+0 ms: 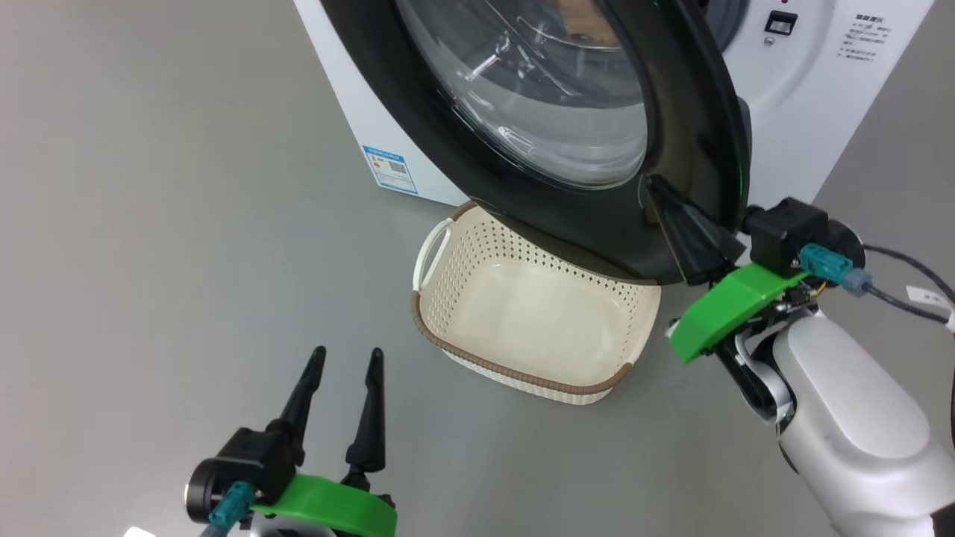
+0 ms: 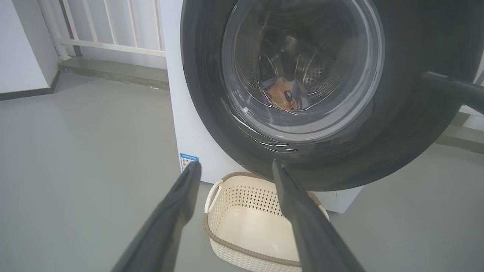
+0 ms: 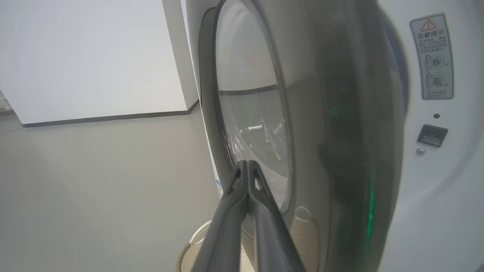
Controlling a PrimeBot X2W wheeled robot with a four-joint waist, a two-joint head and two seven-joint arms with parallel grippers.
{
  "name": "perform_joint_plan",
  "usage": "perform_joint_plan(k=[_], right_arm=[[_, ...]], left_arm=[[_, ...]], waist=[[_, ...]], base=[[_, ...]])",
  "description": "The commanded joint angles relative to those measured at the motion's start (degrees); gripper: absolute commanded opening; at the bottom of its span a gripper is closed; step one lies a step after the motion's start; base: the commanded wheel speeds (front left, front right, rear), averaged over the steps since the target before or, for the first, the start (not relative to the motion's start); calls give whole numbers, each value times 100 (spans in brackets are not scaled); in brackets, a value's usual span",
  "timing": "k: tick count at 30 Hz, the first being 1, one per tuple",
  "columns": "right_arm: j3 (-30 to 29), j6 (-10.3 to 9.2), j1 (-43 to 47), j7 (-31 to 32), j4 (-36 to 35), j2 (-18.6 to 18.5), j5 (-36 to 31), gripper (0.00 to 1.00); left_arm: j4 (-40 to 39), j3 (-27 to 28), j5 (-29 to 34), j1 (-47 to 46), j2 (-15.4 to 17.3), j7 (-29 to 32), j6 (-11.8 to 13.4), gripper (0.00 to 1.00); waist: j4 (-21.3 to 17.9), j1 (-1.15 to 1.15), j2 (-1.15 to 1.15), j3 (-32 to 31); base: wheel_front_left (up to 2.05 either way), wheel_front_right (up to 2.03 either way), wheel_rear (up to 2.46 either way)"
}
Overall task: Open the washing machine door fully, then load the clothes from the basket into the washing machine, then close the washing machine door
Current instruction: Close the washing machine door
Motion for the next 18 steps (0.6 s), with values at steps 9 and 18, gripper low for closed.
perform_joint_plan(k=[9,18], right_arm=[[105,25,-615,-272,348,-46,195,0],[-113,25,-974,-405,548,-145,206,0]], left_arm=[[-18,289,214,-185,-120,-52,-166,100],[-5,393,367,-191,-235,-52,-276,100]], waist=[[112,0,0,54],[129,0,0,172]], base=[[0,0,0],[0,0,0]])
